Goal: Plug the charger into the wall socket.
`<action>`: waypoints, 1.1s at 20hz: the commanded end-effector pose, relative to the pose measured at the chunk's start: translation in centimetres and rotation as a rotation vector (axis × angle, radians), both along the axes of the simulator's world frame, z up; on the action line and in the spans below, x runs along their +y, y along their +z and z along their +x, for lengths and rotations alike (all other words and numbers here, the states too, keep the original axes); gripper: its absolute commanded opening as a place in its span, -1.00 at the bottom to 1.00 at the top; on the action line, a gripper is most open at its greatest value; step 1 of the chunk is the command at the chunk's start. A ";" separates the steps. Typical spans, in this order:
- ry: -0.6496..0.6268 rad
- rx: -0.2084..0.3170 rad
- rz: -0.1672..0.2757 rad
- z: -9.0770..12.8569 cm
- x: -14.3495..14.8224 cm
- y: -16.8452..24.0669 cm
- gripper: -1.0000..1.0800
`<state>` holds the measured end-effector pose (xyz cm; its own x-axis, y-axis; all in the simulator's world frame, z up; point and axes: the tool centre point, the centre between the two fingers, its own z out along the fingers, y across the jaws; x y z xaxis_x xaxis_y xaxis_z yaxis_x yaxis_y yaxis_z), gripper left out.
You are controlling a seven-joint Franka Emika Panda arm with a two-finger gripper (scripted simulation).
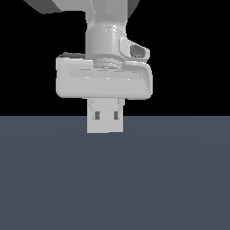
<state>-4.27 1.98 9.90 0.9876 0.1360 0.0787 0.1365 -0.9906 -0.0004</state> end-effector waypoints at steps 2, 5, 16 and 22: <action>-0.012 0.000 0.000 0.0 -0.1 0.1 -1.00; -0.012 0.000 0.000 0.0 -0.1 0.1 -1.00; -0.012 0.001 0.000 1.9 0.1 0.1 -1.00; -0.012 0.001 0.000 4.1 0.4 0.1 -1.00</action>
<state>-0.73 2.34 9.98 0.9891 0.1246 0.0779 0.1250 -0.9922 -0.0001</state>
